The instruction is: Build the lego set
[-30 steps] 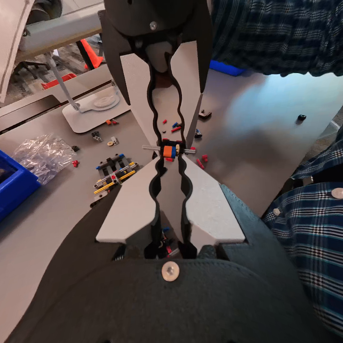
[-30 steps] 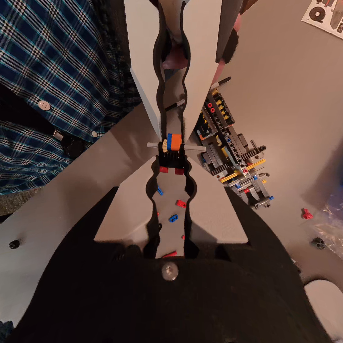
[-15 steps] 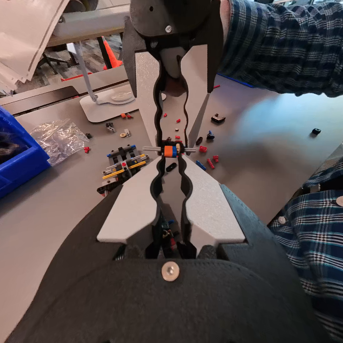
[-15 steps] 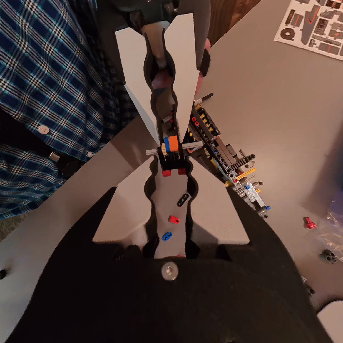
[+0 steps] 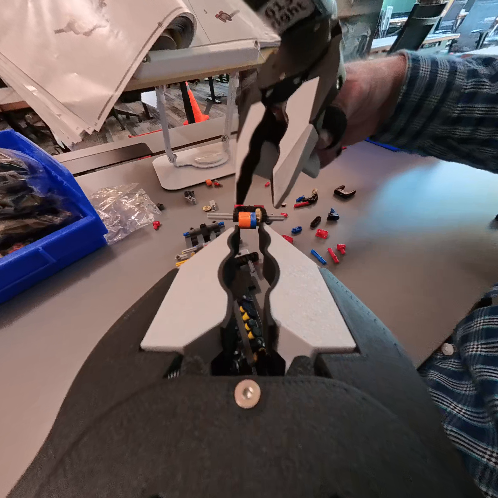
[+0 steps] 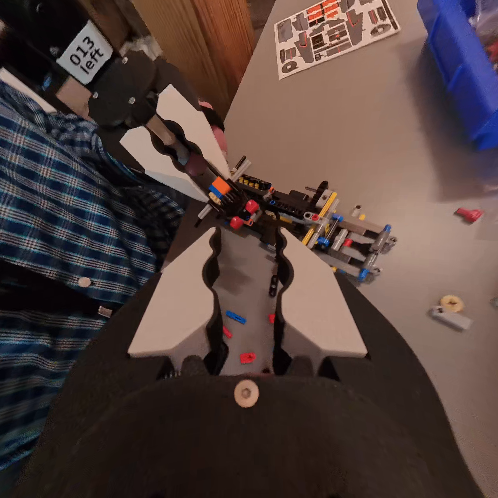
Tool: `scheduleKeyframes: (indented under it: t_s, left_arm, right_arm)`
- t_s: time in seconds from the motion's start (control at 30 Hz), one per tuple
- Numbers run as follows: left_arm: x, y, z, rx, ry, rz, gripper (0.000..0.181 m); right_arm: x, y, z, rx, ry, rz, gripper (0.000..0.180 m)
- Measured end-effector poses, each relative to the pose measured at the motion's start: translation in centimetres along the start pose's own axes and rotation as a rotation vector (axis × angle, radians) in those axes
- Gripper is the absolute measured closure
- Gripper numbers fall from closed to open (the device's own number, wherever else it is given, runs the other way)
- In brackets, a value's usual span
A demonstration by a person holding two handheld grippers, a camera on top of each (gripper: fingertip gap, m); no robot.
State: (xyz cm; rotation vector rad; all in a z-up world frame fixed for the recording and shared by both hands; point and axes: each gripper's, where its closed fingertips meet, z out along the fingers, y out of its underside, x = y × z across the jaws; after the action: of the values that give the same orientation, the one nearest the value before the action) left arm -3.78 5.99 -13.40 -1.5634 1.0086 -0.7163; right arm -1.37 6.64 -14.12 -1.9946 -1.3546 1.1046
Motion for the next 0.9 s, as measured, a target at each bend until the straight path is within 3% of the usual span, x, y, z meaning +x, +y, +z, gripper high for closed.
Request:
scheduleKeyframes:
  t_s: [0.27, 0.47, 0.63, 0.9]
  left_arm:
    - [0.4, -0.3, -0.1, 0.026, -0.005, 0.042, 0.169]
    - [1.3, -0.5, -0.7, 0.024, -0.010, 0.120, 0.169]
    - [2.3, 0.5, -1.2, -0.016, -0.012, 0.179, 0.169]
    - [2.7, 1.1, -1.3, -0.027, 0.001, 0.147, 0.167]
  right_arm:
    - [-2.1, -0.6, 0.9, 0.183, -0.206, 0.215, 0.143]
    - [-3.2, -0.9, 0.7, 0.283, -0.295, 0.322, 0.163]
    - [-4.2, -0.6, 0.7, 0.314, -0.287, 0.329, 0.173]
    - [-4.4, -0.3, 0.9, 0.337, -0.270, 0.351, 0.175]
